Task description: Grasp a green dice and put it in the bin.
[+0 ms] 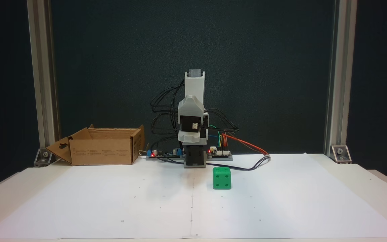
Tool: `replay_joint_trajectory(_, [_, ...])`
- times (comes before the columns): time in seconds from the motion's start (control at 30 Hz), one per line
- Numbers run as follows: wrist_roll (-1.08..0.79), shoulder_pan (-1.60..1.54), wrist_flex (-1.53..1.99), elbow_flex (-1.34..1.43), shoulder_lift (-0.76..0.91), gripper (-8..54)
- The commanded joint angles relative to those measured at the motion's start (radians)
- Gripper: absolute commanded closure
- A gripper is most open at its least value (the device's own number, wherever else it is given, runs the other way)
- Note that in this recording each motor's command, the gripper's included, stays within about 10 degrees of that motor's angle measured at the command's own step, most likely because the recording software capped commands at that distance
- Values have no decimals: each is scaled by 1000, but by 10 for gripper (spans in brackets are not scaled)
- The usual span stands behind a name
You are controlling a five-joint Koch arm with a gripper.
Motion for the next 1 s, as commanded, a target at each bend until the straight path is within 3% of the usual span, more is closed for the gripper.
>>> replay_joint_trajectory(0.0, [43, 0, -34, 41, 106, 9])
replay_joint_trajectory(0.97, [46, 15, -43, 41, 107, 9])
